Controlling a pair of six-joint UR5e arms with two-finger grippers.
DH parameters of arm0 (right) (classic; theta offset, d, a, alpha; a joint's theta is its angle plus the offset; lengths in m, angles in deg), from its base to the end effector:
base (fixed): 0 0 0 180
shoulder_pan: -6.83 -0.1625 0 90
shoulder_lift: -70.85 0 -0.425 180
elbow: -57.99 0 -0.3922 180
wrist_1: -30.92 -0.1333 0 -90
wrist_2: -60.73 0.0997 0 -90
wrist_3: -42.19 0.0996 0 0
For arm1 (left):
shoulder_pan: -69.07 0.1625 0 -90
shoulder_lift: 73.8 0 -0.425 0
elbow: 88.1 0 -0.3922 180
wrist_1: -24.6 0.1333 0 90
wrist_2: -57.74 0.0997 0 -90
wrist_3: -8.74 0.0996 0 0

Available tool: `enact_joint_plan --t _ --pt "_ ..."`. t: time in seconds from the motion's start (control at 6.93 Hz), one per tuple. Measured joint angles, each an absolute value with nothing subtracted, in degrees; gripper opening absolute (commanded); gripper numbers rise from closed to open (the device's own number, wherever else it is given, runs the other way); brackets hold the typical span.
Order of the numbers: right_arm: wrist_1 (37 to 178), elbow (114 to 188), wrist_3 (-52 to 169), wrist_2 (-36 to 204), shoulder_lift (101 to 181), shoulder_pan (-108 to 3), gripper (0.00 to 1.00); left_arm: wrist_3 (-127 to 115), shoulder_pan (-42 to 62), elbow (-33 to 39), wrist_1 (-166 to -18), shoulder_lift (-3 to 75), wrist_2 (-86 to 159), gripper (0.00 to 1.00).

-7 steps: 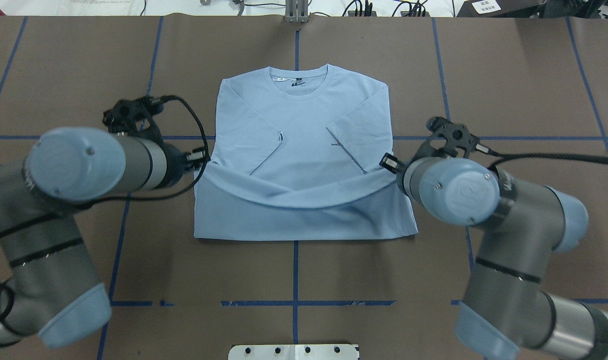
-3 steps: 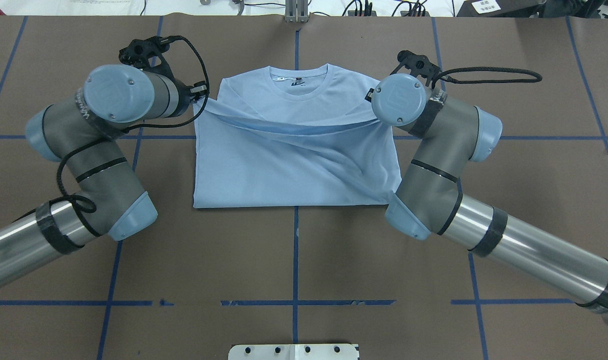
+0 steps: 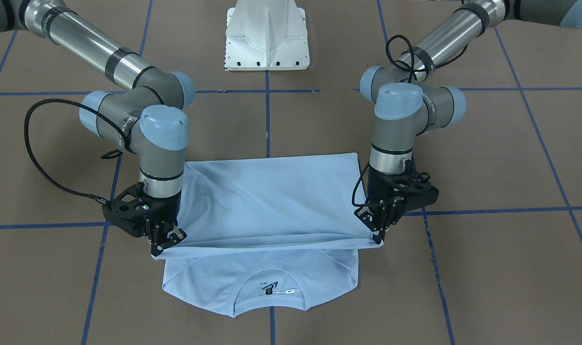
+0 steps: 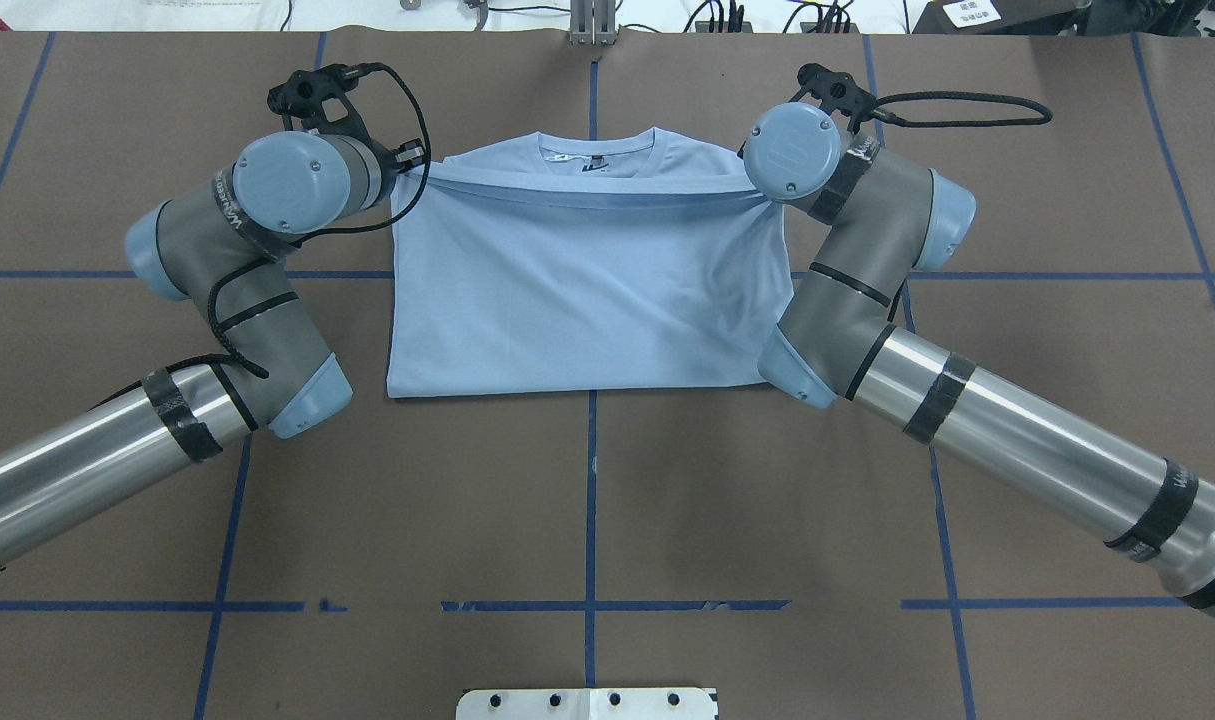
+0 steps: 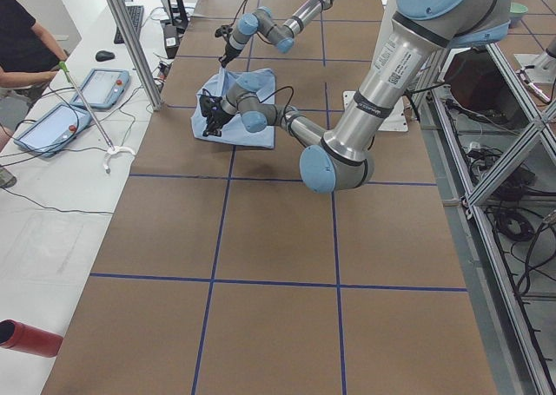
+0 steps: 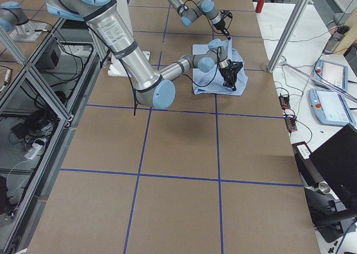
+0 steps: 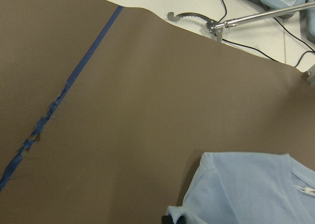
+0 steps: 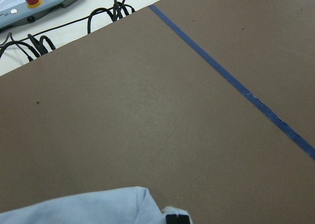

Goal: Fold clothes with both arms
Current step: 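Lift the hem with both grippers and fold it toward the collar, then release the hem at the collar and move the right gripper to the folded corner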

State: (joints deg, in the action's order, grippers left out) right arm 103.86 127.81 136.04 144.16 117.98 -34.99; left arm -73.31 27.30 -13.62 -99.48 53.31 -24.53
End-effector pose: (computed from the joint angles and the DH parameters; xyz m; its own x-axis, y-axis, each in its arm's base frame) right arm -0.4929 -0.6352 0.3350 0.5235 0.5579 0.6439 -0.7538 0.6556 0.0448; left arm 0.4682 -0.6149 0.3304 0.5193 -0.2801 -0.8074 0.6776 0.7106 0.1893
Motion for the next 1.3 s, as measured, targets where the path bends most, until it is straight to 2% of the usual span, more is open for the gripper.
enact_joint_plan --t 0.14,0.29,0.43,0.58,0.87,1.01,1.3 --pt "102.45 125.63 135.98 144.17 116.57 -35.14 0.06 -73.03 27.21 -14.45 -100.05 53.59 -24.18 0.16" --pt "101.59 124.03 135.65 144.16 115.65 -35.27 0.42 -72.89 27.18 -14.93 -100.28 53.68 -24.08 0.25" --pt "100.74 122.88 135.20 144.16 115.12 -35.38 0.53 -72.88 27.12 -15.28 -100.62 53.65 -24.09 0.26" --pt "100.16 122.09 134.96 144.20 114.61 -35.41 0.59 -72.90 26.95 -15.40 -102.46 53.11 -24.16 0.28" --pt "99.80 122.60 135.03 144.33 114.12 -35.84 0.61 -72.85 26.53 -15.29 -107.79 50.96 -24.35 0.35" --pt "99.84 126.43 135.27 146.30 116.16 -36.10 0.63 -72.94 26.49 -14.98 -108.99 50.48 -24.46 0.35" --pt "100.11 145.68 138.29 153.49 130.80 -34.41 0.67 -73.14 26.45 -13.95 -109.57 50.12 -24.62 0.35"
